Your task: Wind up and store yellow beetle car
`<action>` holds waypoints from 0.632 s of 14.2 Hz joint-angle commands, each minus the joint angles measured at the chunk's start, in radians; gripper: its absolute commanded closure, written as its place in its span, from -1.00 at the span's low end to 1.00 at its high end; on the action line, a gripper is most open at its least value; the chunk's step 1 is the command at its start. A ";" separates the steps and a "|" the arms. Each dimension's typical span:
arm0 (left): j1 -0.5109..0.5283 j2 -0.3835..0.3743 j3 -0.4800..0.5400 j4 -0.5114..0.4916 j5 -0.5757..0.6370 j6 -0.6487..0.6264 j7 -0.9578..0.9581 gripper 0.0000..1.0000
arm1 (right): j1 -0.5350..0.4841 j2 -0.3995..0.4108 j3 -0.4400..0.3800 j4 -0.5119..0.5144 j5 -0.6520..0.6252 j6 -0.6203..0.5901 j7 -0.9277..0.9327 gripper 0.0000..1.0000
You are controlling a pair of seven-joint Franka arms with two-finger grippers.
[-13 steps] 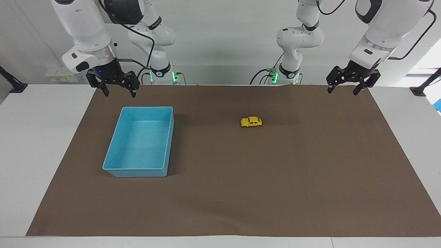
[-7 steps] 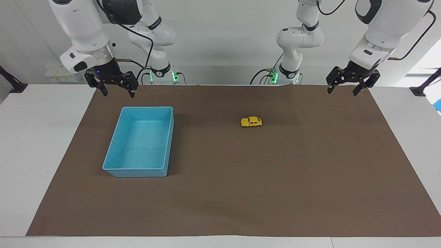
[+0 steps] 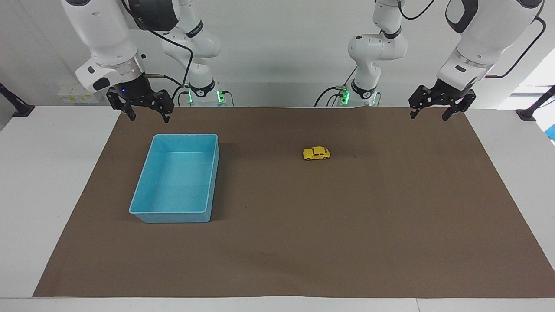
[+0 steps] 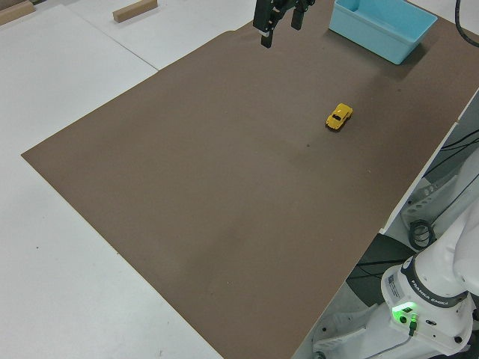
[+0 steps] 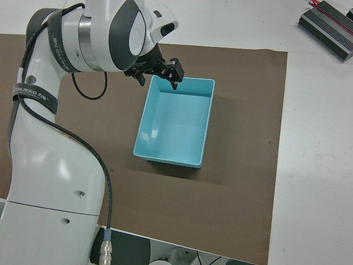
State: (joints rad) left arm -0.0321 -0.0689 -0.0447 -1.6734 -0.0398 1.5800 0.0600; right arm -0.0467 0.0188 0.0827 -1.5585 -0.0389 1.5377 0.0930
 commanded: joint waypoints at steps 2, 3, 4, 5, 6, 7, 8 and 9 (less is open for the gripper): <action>-0.006 -0.026 0.003 -0.052 -0.011 0.020 -0.057 -1.00 | -0.012 -0.003 0.005 0.006 0.001 -0.014 -0.016 -1.00; -0.006 -0.026 0.002 -0.068 -0.012 0.024 -0.092 -1.00 | -0.010 -0.005 0.005 0.006 0.001 -0.014 -0.016 -1.00; -0.006 -0.028 0.002 -0.074 -0.012 0.031 -0.127 -1.00 | -0.010 -0.005 0.006 0.005 0.001 -0.014 -0.016 -1.00; -0.006 -0.022 0.002 -0.075 -0.012 0.032 -0.190 -1.00 | -0.010 -0.006 0.006 0.000 0.001 -0.014 -0.016 -1.00; -0.005 -0.015 0.002 -0.078 -0.015 0.040 -0.313 -1.00 | -0.010 -0.007 0.005 0.000 0.001 -0.014 -0.016 -1.00; -0.006 -0.012 0.002 -0.078 -0.028 0.052 -0.445 -1.00 | -0.010 -0.008 0.006 0.000 0.001 -0.014 -0.016 -1.00; -0.008 -0.011 0.000 -0.081 -0.040 0.054 -0.532 -1.00 | -0.010 -0.008 0.005 0.000 0.001 -0.014 -0.016 -1.00; -0.031 -0.012 0.000 -0.095 -0.042 0.054 -0.587 -1.00 | -0.010 -0.008 0.005 0.000 0.001 -0.014 -0.018 -1.00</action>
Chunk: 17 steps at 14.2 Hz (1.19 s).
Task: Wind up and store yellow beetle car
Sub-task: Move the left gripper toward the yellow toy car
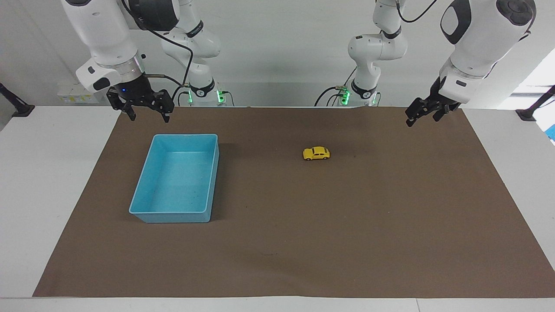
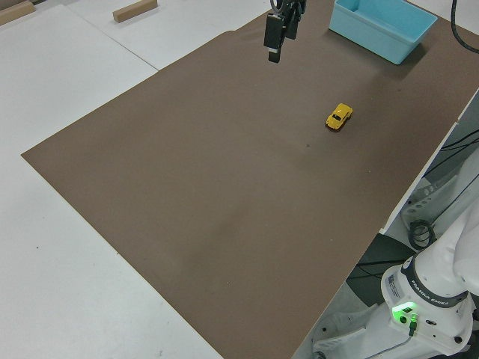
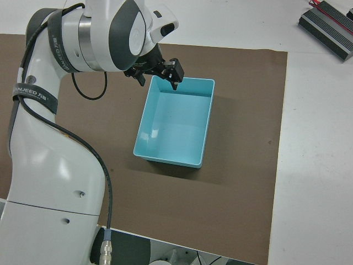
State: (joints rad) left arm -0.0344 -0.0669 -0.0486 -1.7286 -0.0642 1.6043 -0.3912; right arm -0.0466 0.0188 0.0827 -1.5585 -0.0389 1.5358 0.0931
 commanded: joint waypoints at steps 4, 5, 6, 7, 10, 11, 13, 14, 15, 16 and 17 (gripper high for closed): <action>-0.045 -0.016 0.009 -0.048 -0.017 0.010 -0.306 -1.00 | -0.012 -0.008 0.005 0.000 0.001 -0.013 -0.016 -1.00; -0.047 -0.016 0.007 -0.046 -0.016 -0.006 -0.371 -1.00 | -0.012 -0.008 0.005 0.000 0.001 -0.013 -0.016 -1.00; -0.047 -0.017 0.007 -0.033 -0.014 -0.012 -0.461 -1.00 | -0.010 -0.008 0.005 0.000 0.001 -0.013 -0.016 -1.00; -0.032 -0.019 0.012 -0.008 -0.014 0.000 -0.512 -1.00 | -0.012 -0.008 0.005 0.000 0.001 -0.013 -0.016 -1.00; 0.040 -0.031 0.021 0.029 -0.101 0.011 -0.549 -1.00 | -0.012 -0.008 0.005 0.000 0.001 -0.013 -0.016 -1.00; 0.041 -0.033 0.021 0.027 -0.106 0.009 -0.622 -1.00 | -0.012 -0.008 0.005 0.000 0.001 -0.013 -0.016 -1.00; 0.025 -0.040 0.016 0.018 -0.106 -0.004 -0.926 -1.00 | -0.012 -0.008 0.005 0.000 0.001 -0.013 -0.016 -1.00; 0.018 -0.047 0.010 0.008 -0.106 -0.007 -1.075 -1.00 | -0.012 -0.008 0.005 0.000 0.002 -0.013 -0.016 -1.00; -0.010 -0.053 0.009 -0.015 -0.105 -0.007 -1.203 -1.00 | -0.012 -0.008 0.005 -0.002 0.001 -0.013 -0.016 -1.00; -0.048 -0.071 0.010 -0.064 -0.105 0.005 -1.298 -1.00 | -0.012 -0.008 0.005 0.000 0.002 -0.013 -0.016 -1.00; -0.088 -0.083 0.010 -0.119 -0.105 0.031 -1.346 -1.00 | -0.012 -0.008 0.005 0.000 0.001 -0.013 -0.016 -1.00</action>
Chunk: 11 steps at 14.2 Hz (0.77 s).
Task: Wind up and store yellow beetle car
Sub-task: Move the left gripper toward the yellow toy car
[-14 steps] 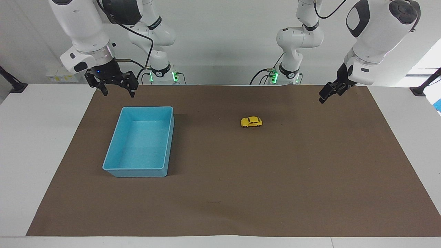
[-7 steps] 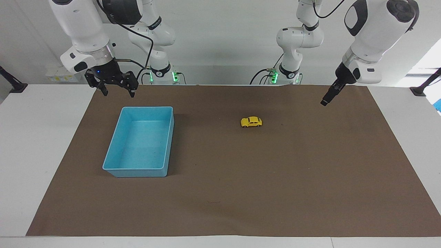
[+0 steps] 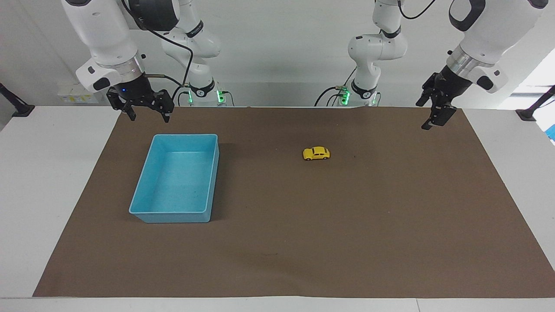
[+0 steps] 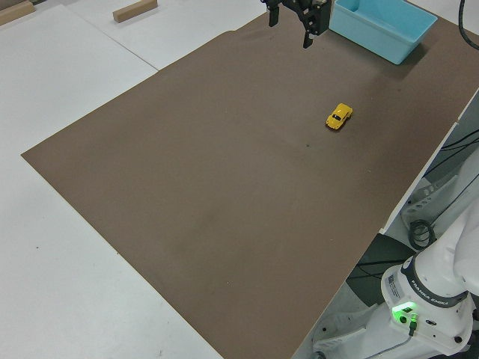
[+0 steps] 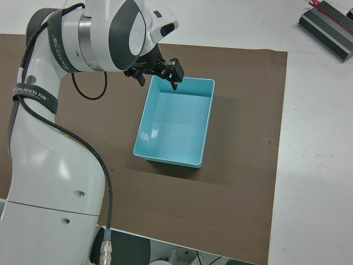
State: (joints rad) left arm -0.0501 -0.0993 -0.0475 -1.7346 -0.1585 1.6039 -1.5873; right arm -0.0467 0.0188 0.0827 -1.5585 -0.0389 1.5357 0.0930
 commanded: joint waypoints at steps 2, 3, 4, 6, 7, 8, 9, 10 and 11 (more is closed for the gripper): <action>-0.121 -0.086 0.008 -0.216 -0.010 0.112 -0.190 -1.00 | -0.012 -0.008 0.005 0.000 0.001 -0.014 -0.016 -1.00; -0.144 -0.108 0.006 -0.282 -0.010 0.173 -0.219 -1.00 | -0.012 -0.008 0.006 0.000 0.001 -0.012 -0.016 -1.00; -0.183 -0.111 0.006 -0.340 -0.010 0.232 -0.270 -1.00 | -0.012 -0.008 0.005 -0.002 0.002 -0.014 -0.016 -1.00; -0.252 -0.108 0.005 -0.428 -0.010 0.344 -0.356 -1.00 | -0.012 -0.008 0.005 -0.002 0.001 -0.014 -0.016 -1.00; -0.296 -0.097 0.005 -0.465 -0.010 0.408 -0.405 -1.00 | -0.012 -0.008 0.006 -0.002 0.002 -0.014 -0.016 -1.00; -0.325 -0.085 0.005 -0.512 -0.012 0.482 -0.480 -1.00 | -0.012 -0.008 0.005 -0.002 0.001 -0.014 -0.016 -1.00; -0.358 -0.070 0.005 -0.558 -0.012 0.558 -0.540 -1.00 | -0.012 -0.008 0.005 -0.002 0.001 -0.014 -0.016 -1.00; -0.408 -0.041 0.005 -0.598 -0.012 0.629 -0.580 -1.00 | -0.012 -0.008 0.006 -0.002 0.001 -0.014 -0.016 -1.00; -0.453 -0.001 0.006 -0.624 -0.012 0.709 -0.608 -1.00 | -0.012 -0.010 0.005 -0.002 0.001 -0.014 -0.016 -1.00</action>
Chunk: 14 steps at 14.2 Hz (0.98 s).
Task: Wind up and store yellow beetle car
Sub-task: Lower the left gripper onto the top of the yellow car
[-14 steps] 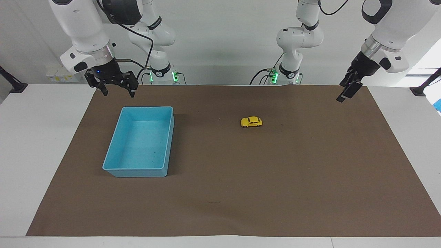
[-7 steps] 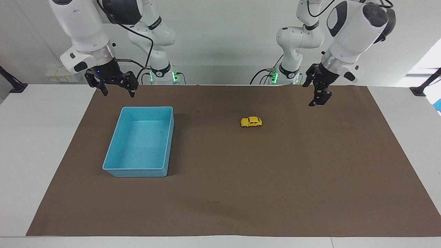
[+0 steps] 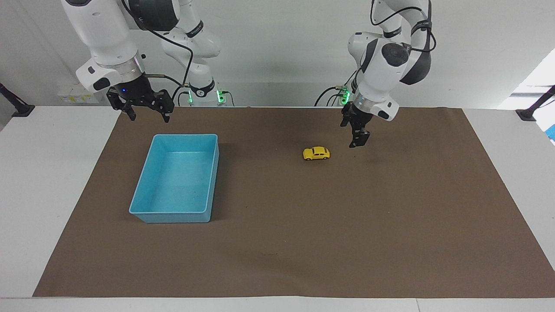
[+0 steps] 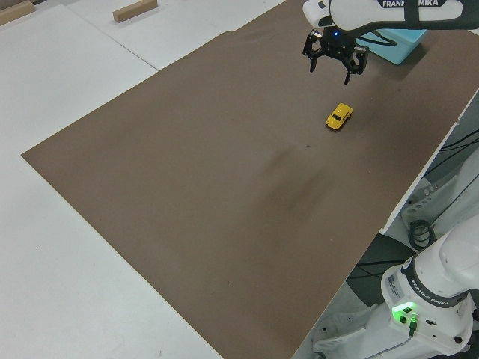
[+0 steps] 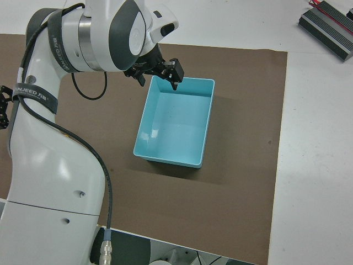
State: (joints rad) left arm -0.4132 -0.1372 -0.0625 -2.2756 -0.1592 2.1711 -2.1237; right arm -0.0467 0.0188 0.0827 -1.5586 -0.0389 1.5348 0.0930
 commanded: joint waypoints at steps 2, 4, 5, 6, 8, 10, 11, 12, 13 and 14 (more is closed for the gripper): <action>-0.134 0.109 0.020 -0.099 -0.011 0.275 -0.197 -1.00 | -0.010 -0.008 0.005 -0.002 0.002 -0.013 -0.016 -1.00; -0.171 0.168 0.021 -0.110 -0.011 0.384 -0.255 -1.00 | -0.010 -0.008 0.005 -0.002 0.002 -0.013 -0.016 -1.00; -0.173 0.177 0.021 -0.119 -0.011 0.406 -0.259 -1.00 | -0.010 -0.008 0.005 -0.002 0.001 -0.012 -0.016 -1.00; -0.186 0.179 0.023 -0.134 -0.011 0.411 -0.259 -1.00 | -0.010 -0.008 0.006 -0.002 0.001 -0.013 -0.016 -1.00; -0.191 0.195 0.023 -0.150 -0.011 0.424 -0.259 -1.00 | -0.010 -0.010 0.005 -0.002 0.001 -0.013 -0.016 -1.00; -0.191 0.200 0.026 -0.139 -0.011 0.412 -0.260 -0.95 | -0.010 -0.010 0.006 -0.002 0.002 -0.012 -0.016 -1.00; -0.188 0.199 0.027 -0.134 -0.011 0.409 -0.259 -0.80 | -0.010 -0.010 0.005 -0.002 0.002 -0.012 -0.016 -1.00; -0.179 0.195 0.027 -0.125 -0.010 0.389 -0.254 -0.48 | -0.012 -0.010 0.006 -0.002 0.002 -0.012 -0.016 -1.00; -0.176 0.194 0.029 -0.105 -0.008 0.354 -0.253 -0.39 | -0.010 -0.008 0.006 -0.002 0.001 -0.012 -0.018 -1.00; -0.174 0.194 0.029 -0.088 -0.008 0.323 -0.251 -0.38 | -0.012 -0.010 0.005 -0.002 0.002 -0.012 -0.016 -1.00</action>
State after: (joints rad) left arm -0.5730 0.0685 -0.0519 -2.3890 -0.1595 2.5492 -2.3713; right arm -0.0466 0.0188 0.0827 -1.5586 -0.0389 1.5347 0.0930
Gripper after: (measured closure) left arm 0.295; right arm 0.000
